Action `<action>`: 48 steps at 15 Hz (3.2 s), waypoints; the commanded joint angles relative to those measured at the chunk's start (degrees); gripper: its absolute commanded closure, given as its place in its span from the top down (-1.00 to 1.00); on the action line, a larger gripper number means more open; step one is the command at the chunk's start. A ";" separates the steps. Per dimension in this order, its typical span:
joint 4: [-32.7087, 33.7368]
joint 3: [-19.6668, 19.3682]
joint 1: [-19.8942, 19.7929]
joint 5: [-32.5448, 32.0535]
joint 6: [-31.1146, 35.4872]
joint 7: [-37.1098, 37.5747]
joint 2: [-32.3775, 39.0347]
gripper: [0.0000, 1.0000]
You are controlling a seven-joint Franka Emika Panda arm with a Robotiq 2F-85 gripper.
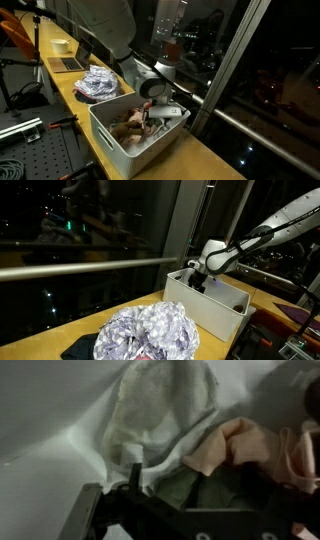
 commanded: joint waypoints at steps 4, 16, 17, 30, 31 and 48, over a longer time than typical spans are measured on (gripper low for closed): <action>2.30 0.22 -0.57 -1.58 0.23 -0.17 2.16 1.00; 6.36 -1.07 -0.38 -3.24 -0.78 0.32 5.96 0.02; 6.47 -0.94 -0.24 -3.23 -0.70 0.39 6.02 -0.13; -8.91 3.02 0.70 -0.97 -0.04 4.29 -12.95 -0.96; -10.67 3.51 0.96 -0.80 -0.37 4.99 -15.74 -0.96; -9.02 10.81 19.54 -11.01 -28.57 20.49 -50.02 -0.96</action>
